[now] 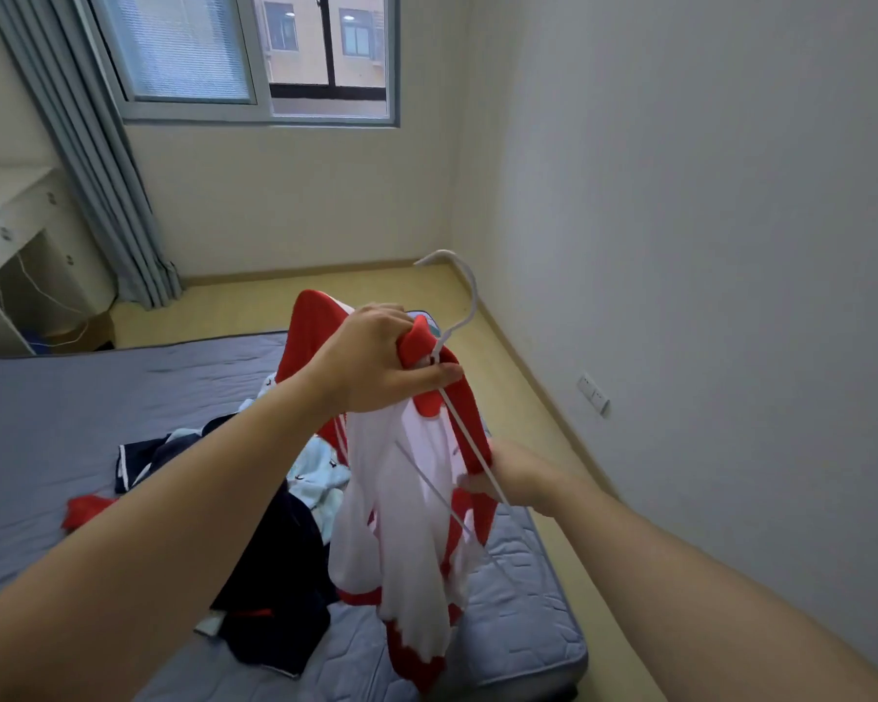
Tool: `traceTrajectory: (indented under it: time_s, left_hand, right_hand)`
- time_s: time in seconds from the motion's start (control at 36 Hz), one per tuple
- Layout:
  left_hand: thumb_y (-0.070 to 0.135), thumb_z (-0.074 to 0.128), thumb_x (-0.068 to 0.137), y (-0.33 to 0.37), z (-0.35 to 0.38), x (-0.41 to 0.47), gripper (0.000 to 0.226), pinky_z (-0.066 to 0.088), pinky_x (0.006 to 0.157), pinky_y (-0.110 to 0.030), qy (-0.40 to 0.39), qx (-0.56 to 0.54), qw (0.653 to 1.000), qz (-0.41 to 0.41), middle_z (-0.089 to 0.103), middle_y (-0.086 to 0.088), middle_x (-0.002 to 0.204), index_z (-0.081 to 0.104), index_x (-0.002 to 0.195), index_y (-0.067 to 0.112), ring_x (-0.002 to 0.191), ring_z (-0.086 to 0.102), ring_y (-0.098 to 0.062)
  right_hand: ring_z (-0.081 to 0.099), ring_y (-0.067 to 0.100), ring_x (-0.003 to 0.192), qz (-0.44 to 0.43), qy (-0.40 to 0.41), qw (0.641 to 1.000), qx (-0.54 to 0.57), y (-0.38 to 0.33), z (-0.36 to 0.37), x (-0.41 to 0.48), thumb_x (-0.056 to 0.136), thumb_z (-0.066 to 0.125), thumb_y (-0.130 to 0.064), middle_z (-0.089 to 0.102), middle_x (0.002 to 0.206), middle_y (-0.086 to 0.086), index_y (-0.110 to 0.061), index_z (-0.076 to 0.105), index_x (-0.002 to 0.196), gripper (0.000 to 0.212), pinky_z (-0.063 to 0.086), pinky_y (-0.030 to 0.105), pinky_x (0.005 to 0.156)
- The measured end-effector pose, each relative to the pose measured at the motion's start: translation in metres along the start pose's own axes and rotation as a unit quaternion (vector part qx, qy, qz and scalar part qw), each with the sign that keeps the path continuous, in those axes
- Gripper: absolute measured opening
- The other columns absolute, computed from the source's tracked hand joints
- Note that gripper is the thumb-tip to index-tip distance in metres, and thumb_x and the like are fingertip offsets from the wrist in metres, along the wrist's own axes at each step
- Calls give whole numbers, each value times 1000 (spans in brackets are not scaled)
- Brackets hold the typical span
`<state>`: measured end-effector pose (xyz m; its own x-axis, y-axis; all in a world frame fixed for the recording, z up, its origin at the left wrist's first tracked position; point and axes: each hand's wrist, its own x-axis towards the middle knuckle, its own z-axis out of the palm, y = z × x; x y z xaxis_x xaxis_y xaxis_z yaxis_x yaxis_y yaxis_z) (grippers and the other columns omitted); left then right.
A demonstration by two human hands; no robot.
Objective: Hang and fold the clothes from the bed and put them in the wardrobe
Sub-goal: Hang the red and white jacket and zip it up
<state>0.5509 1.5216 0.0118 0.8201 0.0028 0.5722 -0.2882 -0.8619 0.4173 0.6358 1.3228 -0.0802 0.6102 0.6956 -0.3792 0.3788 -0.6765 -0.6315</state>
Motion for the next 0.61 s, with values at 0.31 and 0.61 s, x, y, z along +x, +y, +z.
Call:
traceTrajectory:
  time_s: [0.31, 0.61]
  left_hand:
    - [81, 50, 73, -35, 6, -11, 64, 35, 61, -32, 41, 184, 972, -139, 48, 7, 56, 66, 64, 21, 60, 49, -21]
    - [92, 47, 63, -41, 23, -8, 61, 23, 45, -22, 55, 151, 960, -227, 37, 16, 48, 39, 50, 34, 46, 36, -8]
  right_hand:
    - [63, 35, 97, 105, 280, 949, 100, 22, -40, 15, 97, 52, -32, 65, 108, 17, -11, 48, 107, 23, 49, 38, 77]
    - [63, 34, 97, 187, 271, 926, -184, 0, -77, 1, 97, 20, -68, 67, 113, 12, -17, 65, 114, 70, 44, 37, 72]
